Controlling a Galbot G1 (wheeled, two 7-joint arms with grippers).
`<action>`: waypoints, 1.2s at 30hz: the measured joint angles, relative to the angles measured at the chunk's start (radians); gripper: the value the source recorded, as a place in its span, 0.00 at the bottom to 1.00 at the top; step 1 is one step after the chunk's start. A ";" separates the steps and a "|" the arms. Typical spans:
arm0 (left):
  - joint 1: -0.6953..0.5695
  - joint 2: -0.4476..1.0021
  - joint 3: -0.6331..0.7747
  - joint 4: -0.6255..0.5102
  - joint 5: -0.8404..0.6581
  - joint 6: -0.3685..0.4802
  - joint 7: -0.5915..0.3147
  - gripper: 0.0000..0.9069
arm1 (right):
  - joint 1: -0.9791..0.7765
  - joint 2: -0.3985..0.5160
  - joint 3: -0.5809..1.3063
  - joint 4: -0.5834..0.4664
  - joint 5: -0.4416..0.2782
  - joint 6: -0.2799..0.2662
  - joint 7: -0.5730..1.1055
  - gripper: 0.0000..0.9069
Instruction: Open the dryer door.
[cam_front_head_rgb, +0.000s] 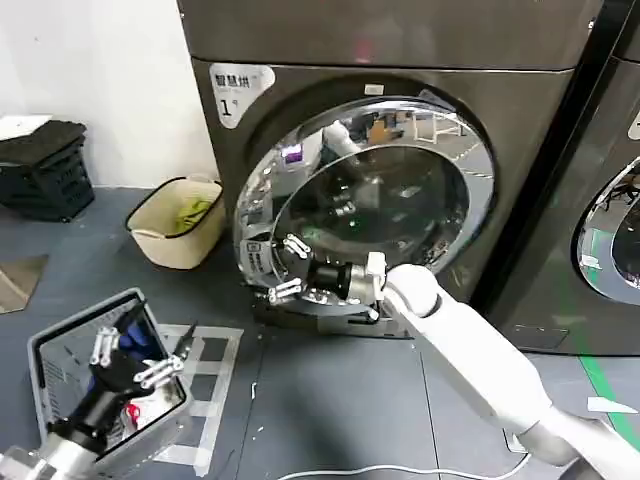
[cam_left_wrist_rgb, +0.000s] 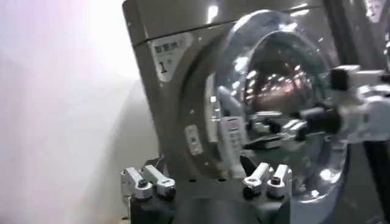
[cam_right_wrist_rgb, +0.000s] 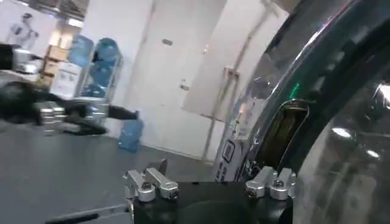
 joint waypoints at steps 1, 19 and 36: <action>-0.005 0.005 -0.004 0.002 -0.006 0.002 0.003 1.00 | -0.001 -0.005 0.002 0.000 0.010 0.005 -0.018 1.00; -0.114 0.120 -0.011 0.062 -0.095 0.030 0.043 1.00 | -0.068 -0.086 0.067 0.060 0.086 0.043 -0.271 1.00; -0.236 0.265 0.143 0.144 -0.115 0.030 0.068 1.00 | -0.211 -0.192 0.214 0.110 0.101 0.041 -0.466 1.00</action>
